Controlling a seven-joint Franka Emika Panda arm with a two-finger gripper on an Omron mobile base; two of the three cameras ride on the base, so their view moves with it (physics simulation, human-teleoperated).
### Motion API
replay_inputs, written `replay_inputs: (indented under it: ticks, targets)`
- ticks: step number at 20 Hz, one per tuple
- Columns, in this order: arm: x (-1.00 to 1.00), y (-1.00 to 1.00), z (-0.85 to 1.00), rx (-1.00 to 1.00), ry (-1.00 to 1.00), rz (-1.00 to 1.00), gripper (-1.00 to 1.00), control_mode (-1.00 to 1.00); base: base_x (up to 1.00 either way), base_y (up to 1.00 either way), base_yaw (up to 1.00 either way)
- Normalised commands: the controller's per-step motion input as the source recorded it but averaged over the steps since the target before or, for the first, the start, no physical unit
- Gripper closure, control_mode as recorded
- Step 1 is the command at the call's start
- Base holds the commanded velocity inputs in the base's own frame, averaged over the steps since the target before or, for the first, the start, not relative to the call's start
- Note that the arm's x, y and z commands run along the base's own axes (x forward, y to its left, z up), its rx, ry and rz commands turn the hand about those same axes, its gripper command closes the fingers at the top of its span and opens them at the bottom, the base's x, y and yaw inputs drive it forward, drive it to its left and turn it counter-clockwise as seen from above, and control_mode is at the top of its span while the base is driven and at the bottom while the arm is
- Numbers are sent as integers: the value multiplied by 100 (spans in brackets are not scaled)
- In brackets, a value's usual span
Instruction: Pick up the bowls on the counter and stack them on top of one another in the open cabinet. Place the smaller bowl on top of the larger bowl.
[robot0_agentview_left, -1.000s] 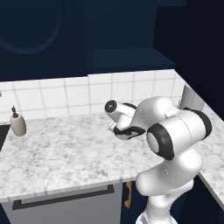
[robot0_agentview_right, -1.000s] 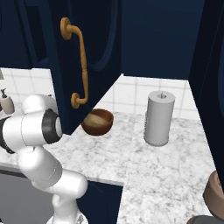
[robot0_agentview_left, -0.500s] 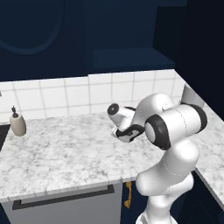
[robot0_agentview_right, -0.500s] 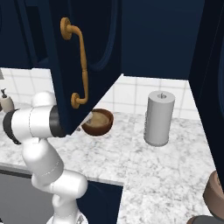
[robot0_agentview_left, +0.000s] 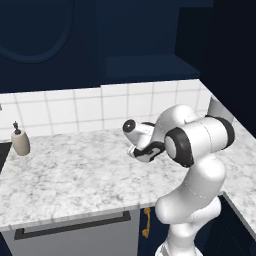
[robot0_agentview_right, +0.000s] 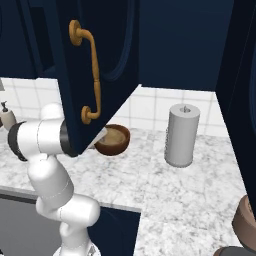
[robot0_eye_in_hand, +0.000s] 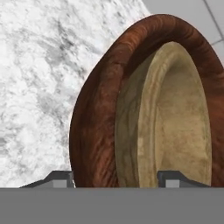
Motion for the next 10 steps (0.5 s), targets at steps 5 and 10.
replay_inputs:
  ticks: [5,10]
  targets:
    - [-40,1,50,0,-2,0,100,-100,0,0,0]
    - [-84,0,95,-3,-18,4,100,-100,0,0,0]
